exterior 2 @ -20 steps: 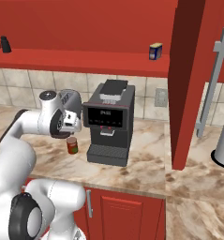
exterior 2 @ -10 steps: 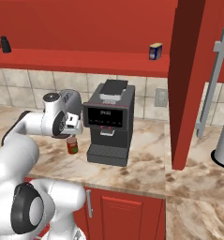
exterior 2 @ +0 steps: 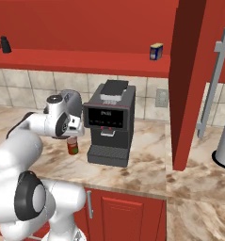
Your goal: Pick the cans from the counter and place them in their designated side in the cabinet.
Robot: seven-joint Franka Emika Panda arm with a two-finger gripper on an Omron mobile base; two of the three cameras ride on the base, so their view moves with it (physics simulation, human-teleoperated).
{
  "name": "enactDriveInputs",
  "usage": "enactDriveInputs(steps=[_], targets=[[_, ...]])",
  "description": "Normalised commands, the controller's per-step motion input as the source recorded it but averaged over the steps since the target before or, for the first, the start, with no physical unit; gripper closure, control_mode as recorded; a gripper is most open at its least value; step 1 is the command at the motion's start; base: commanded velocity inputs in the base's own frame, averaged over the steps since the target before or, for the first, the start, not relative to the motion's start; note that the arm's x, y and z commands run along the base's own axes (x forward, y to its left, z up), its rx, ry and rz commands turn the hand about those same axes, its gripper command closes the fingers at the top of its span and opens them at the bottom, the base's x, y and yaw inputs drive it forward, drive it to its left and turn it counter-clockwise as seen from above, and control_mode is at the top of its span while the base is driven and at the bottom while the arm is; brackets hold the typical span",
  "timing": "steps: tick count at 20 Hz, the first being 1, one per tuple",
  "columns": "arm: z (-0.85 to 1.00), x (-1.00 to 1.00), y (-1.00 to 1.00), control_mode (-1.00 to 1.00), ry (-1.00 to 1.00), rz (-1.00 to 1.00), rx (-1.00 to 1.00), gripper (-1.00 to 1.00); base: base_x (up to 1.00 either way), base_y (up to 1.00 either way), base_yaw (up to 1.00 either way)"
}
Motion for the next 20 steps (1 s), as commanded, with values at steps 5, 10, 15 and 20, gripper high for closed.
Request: enactDriveInputs(steps=[5, 10, 15, 20], targets=[[-0.16, 0.14, 0.01, -1.0, 0.04, 0.0, 0.0, -1.0, 0.0, 0.0, 0.0], [-0.16, 0.13, 0.03, -1.0, 0.04, 0.0, 0.0, -1.0, 0.0, 0.0, 0.0], [-0.16, 0.12, 0.03, -1.0, 0.04, 0.0, 0.0, -1.0, 0.0, 0.0, 0.0], [-0.16, 0.14, 0.01, -1.0, 0.03, 0.0, 0.0, -1.0, 0.0, 0.0, 0.0]])
